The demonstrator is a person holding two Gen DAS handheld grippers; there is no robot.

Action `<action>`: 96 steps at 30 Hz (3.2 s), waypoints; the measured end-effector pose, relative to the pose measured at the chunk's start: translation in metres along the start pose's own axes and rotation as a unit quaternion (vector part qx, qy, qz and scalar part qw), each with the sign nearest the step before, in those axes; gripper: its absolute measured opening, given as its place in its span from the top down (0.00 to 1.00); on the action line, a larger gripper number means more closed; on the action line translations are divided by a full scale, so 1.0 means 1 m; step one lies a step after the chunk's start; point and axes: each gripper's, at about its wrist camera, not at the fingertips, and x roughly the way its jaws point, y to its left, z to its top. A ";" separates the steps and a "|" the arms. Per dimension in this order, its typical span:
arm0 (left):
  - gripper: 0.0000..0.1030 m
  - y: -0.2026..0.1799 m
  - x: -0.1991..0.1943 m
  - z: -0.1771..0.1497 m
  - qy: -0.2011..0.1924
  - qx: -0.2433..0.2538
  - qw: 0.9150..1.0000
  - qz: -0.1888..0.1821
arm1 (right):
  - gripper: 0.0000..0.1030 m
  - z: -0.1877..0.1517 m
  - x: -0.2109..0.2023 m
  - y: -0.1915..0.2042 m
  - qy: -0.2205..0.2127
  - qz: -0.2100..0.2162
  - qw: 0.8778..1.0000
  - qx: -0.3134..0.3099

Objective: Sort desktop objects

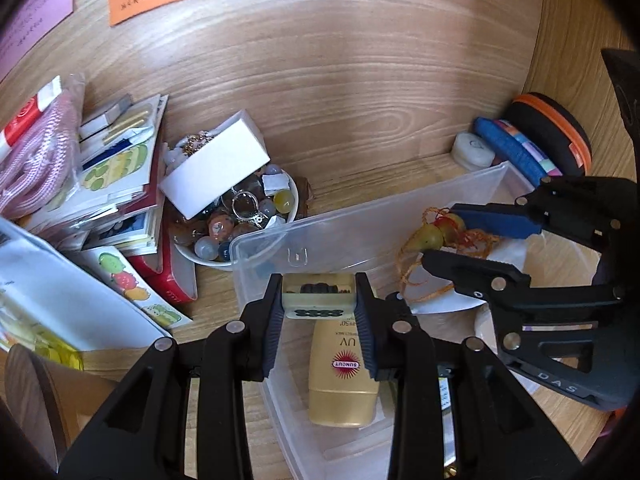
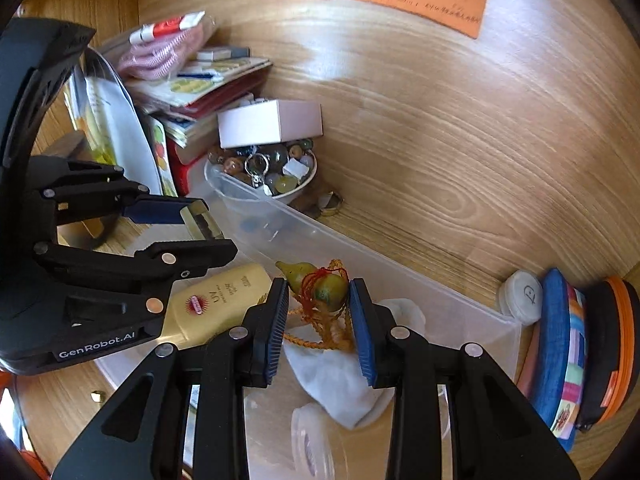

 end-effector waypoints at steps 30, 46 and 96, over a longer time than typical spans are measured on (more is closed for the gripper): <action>0.55 0.002 -0.015 0.001 -0.003 0.004 1.000 0.003 | 0.50 -0.012 -0.007 -0.008 0.017 -0.004 1.000 0.026; 0.29 -0.016 -0.085 -0.024 -0.061 0.011 0.998 0.030 | 0.40 -0.042 -0.085 0.009 -0.034 -0.023 0.998 0.044; 0.09 -0.039 -0.113 -0.208 -0.022 -0.113 0.993 -0.018 | 0.32 -0.230 -0.115 0.122 -0.033 0.065 0.992 0.104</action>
